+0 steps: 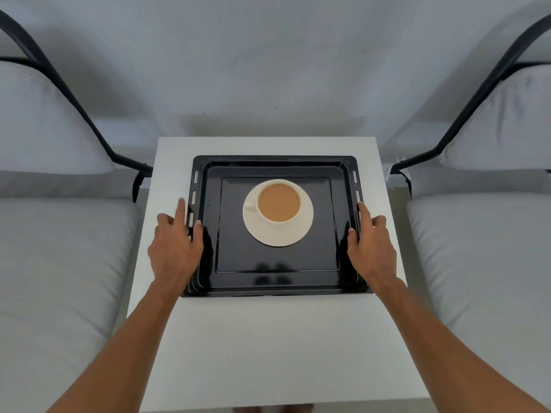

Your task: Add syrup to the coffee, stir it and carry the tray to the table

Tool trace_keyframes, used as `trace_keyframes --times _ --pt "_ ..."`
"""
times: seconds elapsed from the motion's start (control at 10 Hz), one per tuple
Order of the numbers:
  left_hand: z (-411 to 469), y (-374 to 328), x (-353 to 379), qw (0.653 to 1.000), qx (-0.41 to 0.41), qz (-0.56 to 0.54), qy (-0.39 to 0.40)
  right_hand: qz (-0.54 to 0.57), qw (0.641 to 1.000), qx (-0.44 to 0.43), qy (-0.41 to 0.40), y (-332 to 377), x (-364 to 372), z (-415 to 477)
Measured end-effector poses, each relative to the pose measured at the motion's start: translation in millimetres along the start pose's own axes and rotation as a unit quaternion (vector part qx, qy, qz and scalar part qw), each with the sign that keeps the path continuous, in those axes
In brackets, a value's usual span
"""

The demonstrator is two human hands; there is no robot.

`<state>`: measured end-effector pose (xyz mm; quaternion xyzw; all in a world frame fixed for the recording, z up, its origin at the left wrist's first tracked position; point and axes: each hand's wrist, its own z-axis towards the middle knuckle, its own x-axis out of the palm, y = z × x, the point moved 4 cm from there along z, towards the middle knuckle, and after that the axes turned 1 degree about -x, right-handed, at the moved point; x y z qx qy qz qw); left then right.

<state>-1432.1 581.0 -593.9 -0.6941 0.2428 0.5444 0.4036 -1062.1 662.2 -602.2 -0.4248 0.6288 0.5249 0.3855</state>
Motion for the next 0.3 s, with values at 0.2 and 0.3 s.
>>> trace_keyframes --times 0.2,0.3 --pt "-50 -2 -8 0.998 0.060 -0.011 0.000 -0.038 0.999 -0.001 0.001 7 -7 -56" --pt "-80 -9 -8 0.992 0.124 0.000 0.003 -0.040 0.999 -0.017 -0.012 16 -9 -85"
